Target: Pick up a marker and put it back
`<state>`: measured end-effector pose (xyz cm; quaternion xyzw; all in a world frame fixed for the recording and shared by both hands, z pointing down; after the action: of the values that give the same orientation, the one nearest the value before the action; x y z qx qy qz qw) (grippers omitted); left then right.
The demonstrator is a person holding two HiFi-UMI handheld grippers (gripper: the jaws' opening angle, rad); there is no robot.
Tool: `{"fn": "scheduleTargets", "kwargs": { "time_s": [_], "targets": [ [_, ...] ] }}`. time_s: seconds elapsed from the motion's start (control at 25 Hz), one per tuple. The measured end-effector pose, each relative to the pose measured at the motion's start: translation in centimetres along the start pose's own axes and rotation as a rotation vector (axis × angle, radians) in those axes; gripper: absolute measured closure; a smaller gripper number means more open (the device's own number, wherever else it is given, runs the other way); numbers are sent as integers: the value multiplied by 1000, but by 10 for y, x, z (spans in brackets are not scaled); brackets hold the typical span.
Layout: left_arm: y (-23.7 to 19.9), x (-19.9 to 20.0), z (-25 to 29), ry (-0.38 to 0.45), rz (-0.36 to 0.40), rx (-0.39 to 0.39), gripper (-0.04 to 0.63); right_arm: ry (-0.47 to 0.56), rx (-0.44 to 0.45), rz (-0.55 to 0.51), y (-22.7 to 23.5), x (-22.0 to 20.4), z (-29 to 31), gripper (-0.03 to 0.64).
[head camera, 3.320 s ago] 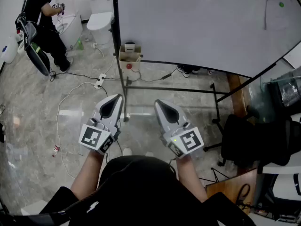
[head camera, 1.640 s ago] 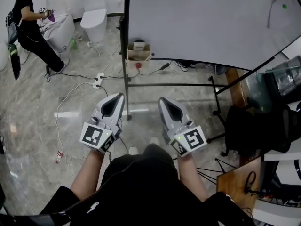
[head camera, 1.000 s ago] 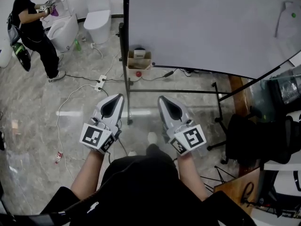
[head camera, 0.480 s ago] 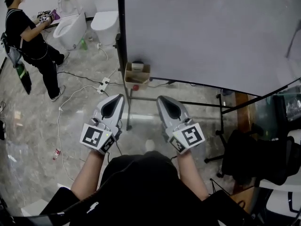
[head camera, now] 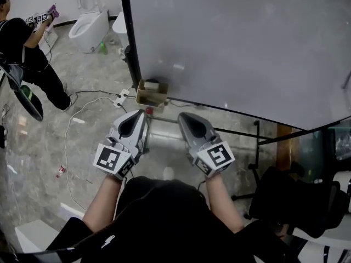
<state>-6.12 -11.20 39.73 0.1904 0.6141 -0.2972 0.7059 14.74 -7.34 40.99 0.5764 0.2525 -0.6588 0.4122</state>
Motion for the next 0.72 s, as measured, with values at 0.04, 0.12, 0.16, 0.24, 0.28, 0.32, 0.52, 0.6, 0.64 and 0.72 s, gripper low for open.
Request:
{"fn": "scheduleTargets", "kwargs": {
  "time_s": [0.04, 0.12, 0.16, 0.24, 0.28, 0.32, 0.52, 0.6, 0.64, 0.72],
  "targets": [
    [0, 0, 3, -5, -1, 13, 595, -7, 16, -4, 4, -1, 3, 604],
    [-1, -1, 7, -17, -4, 43, 595, -21, 45, -13, 11, -3, 10, 601],
    [-1, -2, 8, -16, -6, 53, 595, -29, 57, -17, 13, -5, 13, 600],
    [-1, -5, 11, -13, -7, 64, 595, -45, 80, -19, 18, -7, 20, 586],
    [-2, -6, 12, -16, -6, 69, 595, -51, 91, -21, 19, -8, 24, 575],
    [-3, -7, 13, -20, -6, 73, 595, -55, 100, -23, 21, -8, 27, 569],
    [-17, -3, 19, -41, -14, 90, 595, -77, 120, -31, 25, -7, 46, 542],
    [-24, -1, 21, -29, -13, 80, 595, -87, 116, -37, 25, -7, 54, 525],
    [-28, 1, 21, -26, -14, 72, 595, -90, 113, -37, 25, -7, 58, 517],
    [-33, 3, 22, -34, -18, 60, 595, -94, 106, -37, 24, -7, 63, 502]
  ]
}}
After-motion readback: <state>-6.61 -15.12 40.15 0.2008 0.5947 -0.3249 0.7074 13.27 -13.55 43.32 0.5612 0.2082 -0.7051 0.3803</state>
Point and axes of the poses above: the fingertips, and each gripper's own axes: z forward along the fingers, y to its right, x out of its top, the point moved 8 cm from there along -z, backward along the fingers, and after that the axes turned 13 degrees about -y, right-handed, at the moved point
